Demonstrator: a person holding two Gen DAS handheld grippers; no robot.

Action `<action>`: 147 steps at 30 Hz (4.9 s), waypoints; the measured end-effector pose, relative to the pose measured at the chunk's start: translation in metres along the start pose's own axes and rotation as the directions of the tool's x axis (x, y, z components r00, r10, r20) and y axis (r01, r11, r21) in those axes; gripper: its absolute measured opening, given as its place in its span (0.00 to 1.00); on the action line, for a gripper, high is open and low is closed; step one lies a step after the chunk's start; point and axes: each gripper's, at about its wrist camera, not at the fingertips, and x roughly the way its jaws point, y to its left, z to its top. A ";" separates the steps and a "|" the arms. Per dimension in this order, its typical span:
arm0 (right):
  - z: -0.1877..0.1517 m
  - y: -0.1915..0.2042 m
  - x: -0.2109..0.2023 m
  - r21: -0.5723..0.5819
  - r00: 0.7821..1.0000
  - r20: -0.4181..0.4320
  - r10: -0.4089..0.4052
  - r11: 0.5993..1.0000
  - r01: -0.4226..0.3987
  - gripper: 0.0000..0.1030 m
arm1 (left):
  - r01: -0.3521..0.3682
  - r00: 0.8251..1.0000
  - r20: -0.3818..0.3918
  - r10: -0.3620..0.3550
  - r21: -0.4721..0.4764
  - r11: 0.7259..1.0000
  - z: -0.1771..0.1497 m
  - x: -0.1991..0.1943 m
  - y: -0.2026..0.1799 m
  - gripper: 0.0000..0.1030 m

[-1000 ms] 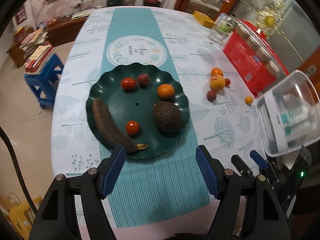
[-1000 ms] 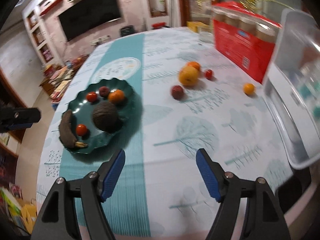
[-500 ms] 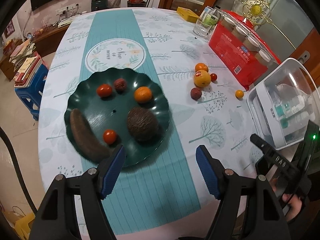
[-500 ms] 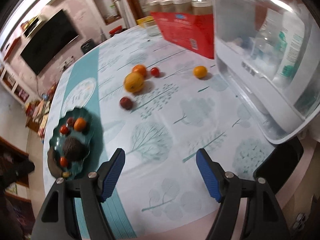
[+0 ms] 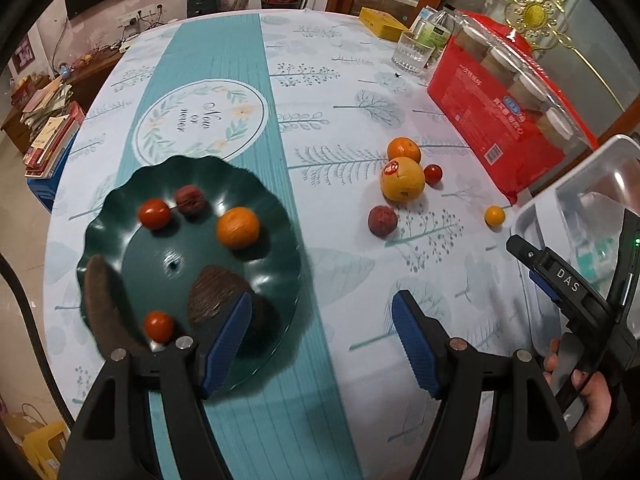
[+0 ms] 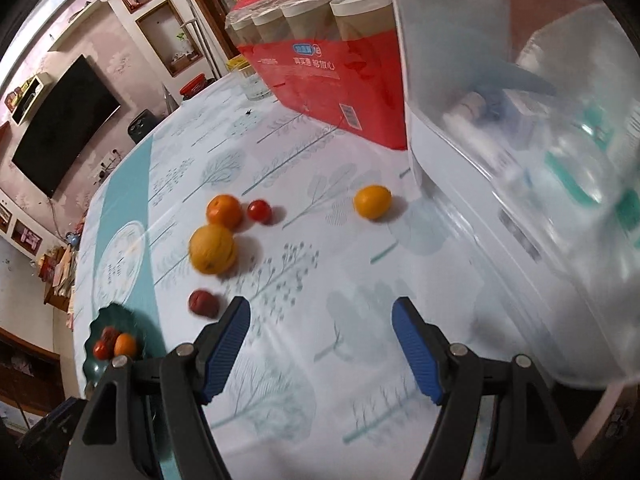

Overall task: Organize fruits
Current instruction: 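Move both open grippers away from the plate toward the remaining fruits, then grasp the wrinkled red fruit with the left gripper while the right grasps the small orange, then carry both fruits onto the green plate and open both grippers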

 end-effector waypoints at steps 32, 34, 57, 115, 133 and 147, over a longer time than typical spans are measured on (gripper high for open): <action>0.036 0.005 0.105 0.048 0.925 0.177 -0.335 0.942 0.332 0.63 | 0.000 1.000 -0.002 0.000 -0.063 0.998 0.043 0.136 -0.048 0.69; 0.035 0.005 0.109 0.042 0.921 0.174 -0.348 0.937 0.346 0.60 | 0.000 1.000 0.000 0.000 -0.061 0.998 0.042 0.142 -0.049 0.69; 0.043 -0.005 0.116 0.009 0.934 0.173 -0.314 0.948 0.317 0.30 | 0.046 0.998 0.039 -0.046 0.002 0.999 0.041 0.141 -0.060 0.30; -0.129 0.157 -0.047 -0.217 0.991 0.102 0.083 0.974 -0.059 0.30 | 0.015 0.976 0.218 -0.004 -0.051 0.999 -0.094 -0.094 0.140 0.30; -0.194 0.233 -0.030 -0.225 0.990 0.027 0.141 0.966 -0.131 0.30 | 0.127 0.970 0.206 -0.130 0.025 0.992 -0.047 -0.074 0.223 0.30; -0.204 0.252 -0.014 -0.280 0.985 -0.074 0.158 0.944 -0.173 0.30 | 0.230 0.967 0.111 -0.230 0.018 0.973 -0.038 -0.025 0.225 0.30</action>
